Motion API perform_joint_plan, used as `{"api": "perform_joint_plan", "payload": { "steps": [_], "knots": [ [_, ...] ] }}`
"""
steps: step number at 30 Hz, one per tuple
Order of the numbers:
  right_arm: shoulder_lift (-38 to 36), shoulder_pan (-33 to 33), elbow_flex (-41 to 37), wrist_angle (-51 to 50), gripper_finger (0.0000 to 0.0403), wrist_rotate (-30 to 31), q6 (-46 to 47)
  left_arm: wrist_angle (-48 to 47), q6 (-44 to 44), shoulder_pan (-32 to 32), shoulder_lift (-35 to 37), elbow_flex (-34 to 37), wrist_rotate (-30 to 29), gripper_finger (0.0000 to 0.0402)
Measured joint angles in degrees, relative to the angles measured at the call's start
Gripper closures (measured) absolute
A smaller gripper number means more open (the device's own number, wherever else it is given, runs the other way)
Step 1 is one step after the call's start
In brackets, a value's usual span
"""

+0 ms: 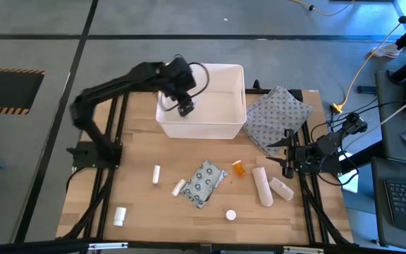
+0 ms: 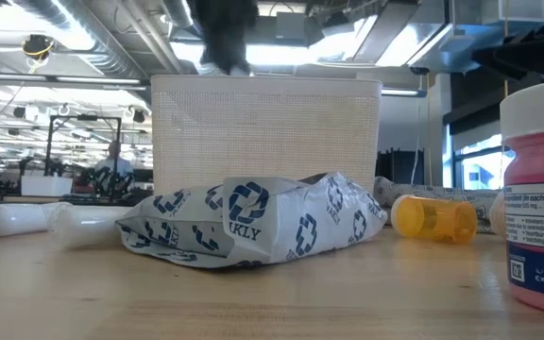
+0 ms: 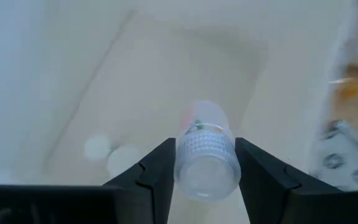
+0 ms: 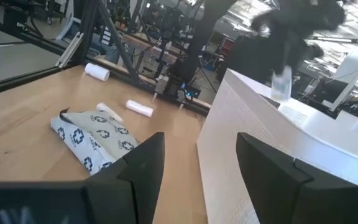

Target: Pick & place medical supplies in basket/bin

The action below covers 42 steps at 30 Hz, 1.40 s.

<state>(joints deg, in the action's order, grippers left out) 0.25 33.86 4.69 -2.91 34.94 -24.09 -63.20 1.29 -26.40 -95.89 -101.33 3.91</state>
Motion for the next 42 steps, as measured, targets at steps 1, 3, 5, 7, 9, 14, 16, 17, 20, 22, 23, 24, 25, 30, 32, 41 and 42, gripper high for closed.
{"api": "perform_joint_plan", "payload": {
  "steps": [1, 3, 5, 7, 9, 14, 16, 17, 20, 22, 23, 24, 25, 30, 32, 41, 42],
  "knots": [
    [0.0, 0.0, 0.0, -0.2, 0.0201, 0.0, 0.4, -2.2, -0.3, -0.9, -2.3, -1.7, -0.2, 0.0258],
    [0.0, 0.0, 0.0, -0.6, 0.0201, 0.0, 1.7, -6.1, -0.9, -2.4, -6.8, -4.6, -1.0, 0.0258],
    [0.0, 0.0, 0.0, -1.6, 0.0201, 0.0, 3.0, -8.5, -1.3, -3.4, -10.6, -6.5, -1.8, 0.0258],
    [0.0, 0.0, 0.0, -3.0, 0.0201, 0.0, 4.5, -9.0, -2.2, -3.9, -13.6, -7.1, -1.8, 0.0258],
    [0.0, 0.0, 0.0, -3.9, 0.0201, 0.0, 5.6, -9.1, -3.6, -3.8, -16.0, -7.1, -1.8, 0.0258],
    [0.0, 0.0, 0.0, -5.0, 0.0201, 0.0, 5.9, -9.3, -7.4, -3.3, -20.6, -7.0, -2.5, 0.0258],
    [0.0, 0.0, 0.0, -5.1, 0.0201, 0.0, 6.0, -9.4, -8.7, -3.3, -21.8, -7.0, -2.8, 0.0258],
    [0.0, 0.0, 0.0, -5.2, 0.0201, 0.0, 6.0, -9.5, -9.1, -3.2, -22.4, -7.0, -2.9, 0.0258],
    [0.0, 0.0, 0.0, -5.2, 0.0201, 0.0, 6.0, -9.6, -10.6, -3.0, -23.7, -7.0, -2.9, 0.0258],
    [0.0, 0.0, 0.0, -5.2, 0.0201, 0.0, 6.0, -9.7, -12.1, -2.9, -24.3, -7.0, -3.3, 0.0258],
    [0.0, 0.0, 0.0, -5.3, 0.0201, 0.0, 6.0, -9.8, -12.5, -2.8, -24.7, -7.0, -3.3, 0.0258],
    [0.0, 0.0, 0.0, -5.4, 0.0201, 0.0, 6.0, -10.1, -13.0, -2.7, -25.1, -7.0, -3.3, 0.0258],
    [0.0, 0.0, 0.0, -5.4, 0.0201, 0.0, 6.0, -10.2, -13.3, -2.5, -25.4, -7.0, -3.4, 0.0258],
    [0.0, 0.0, 0.0, -5.7, 0.0201, 0.0, 6.3, -10.0, -15.4, -2.2, -27.0, -7.0, -3.7, 0.0256],
    [0.0, 0.0, 0.0, -5.9, 0.0201, 0.0, 7.4, -9.9, -15.6, -2.1, -27.8, -7.0, -4.5, 0.0256],
    [0.0, 0.0, 0.0, -6.5, 0.0201, 0.0, 7.6, -9.9, -15.7, -1.8, -28.4, -7.0, -6.7, 0.0244],
    [0.0, 0.0, 0.0, -6.5, 0.0201, 0.0, 7.6, -9.9, -15.7, -1.8, -28.4, -7.0, -6.7, 0.024]
  ]
}}
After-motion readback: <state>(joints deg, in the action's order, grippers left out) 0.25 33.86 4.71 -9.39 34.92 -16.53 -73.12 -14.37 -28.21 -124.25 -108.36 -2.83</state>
